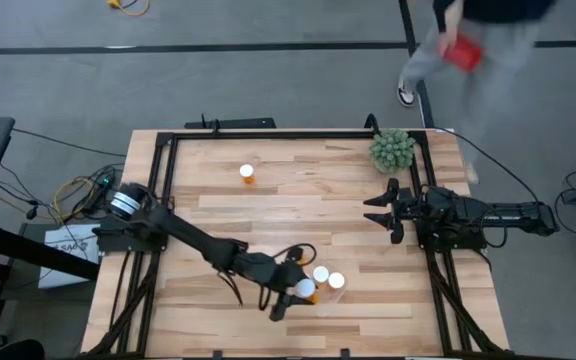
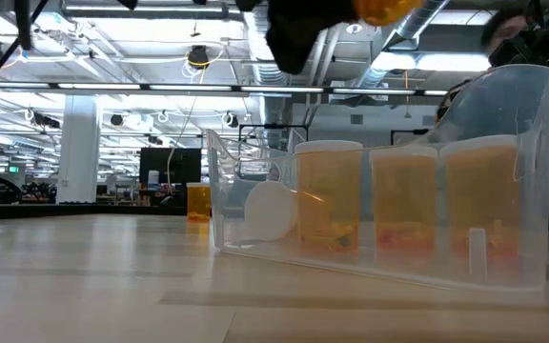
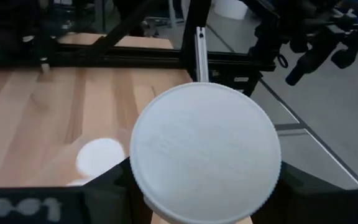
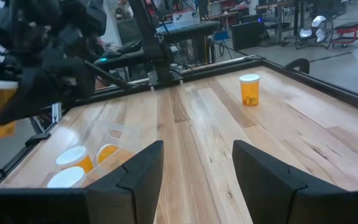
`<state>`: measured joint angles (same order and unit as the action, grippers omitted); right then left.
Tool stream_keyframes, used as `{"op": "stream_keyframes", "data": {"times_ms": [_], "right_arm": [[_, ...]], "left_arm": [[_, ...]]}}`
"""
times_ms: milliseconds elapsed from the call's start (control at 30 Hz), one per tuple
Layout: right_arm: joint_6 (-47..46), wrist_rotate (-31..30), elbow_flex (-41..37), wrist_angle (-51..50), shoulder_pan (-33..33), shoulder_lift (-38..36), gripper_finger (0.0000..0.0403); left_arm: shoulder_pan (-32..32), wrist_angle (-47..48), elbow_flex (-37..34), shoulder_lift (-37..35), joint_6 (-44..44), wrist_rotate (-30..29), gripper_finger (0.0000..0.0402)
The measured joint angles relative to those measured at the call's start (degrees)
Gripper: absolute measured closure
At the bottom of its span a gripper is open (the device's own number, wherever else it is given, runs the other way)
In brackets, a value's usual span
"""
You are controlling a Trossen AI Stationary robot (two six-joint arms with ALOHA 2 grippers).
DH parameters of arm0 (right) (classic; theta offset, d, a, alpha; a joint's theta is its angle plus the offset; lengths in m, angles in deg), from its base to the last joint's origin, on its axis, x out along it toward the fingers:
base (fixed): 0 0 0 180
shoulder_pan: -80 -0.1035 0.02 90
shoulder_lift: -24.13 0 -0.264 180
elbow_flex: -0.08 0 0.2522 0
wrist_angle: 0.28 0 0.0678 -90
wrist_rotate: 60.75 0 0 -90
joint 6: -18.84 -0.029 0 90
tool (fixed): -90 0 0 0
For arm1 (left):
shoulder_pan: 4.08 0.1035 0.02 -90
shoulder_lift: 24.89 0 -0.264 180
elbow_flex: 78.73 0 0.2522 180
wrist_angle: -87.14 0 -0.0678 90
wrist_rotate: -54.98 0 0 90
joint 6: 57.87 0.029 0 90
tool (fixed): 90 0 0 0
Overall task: Pick and place pill bottles into a basket
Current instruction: Put the orange pill bottle into the transparent container
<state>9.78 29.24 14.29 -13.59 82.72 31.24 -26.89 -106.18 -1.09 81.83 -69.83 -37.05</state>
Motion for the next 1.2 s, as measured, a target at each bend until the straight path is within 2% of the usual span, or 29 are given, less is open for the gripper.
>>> {"op": "stream_keyframes", "data": {"times_ms": [333,833,1000,1200], "right_arm": [[-0.02,-0.02,0.0,0.0,-0.02,0.0,0.0217],[-0.01,0.0,0.0,-0.01,0.0,-0.02,0.0217],[0.0,0.0,0.0,0.0,-0.02,0.0,0.0218],[-0.02,0.0,0.0,-0.02,-0.02,-0.02,0.0216]], "left_arm": [[0.66,2.96,3.3,5.84,2.48,0.41,0.0223],[2.05,7.79,3.25,5.99,9.43,0.47,0.0222],[2.01,5.71,3.27,5.96,9.78,4.5,0.0209],[2.02,5.71,3.26,5.96,9.78,4.8,0.0188]]}}
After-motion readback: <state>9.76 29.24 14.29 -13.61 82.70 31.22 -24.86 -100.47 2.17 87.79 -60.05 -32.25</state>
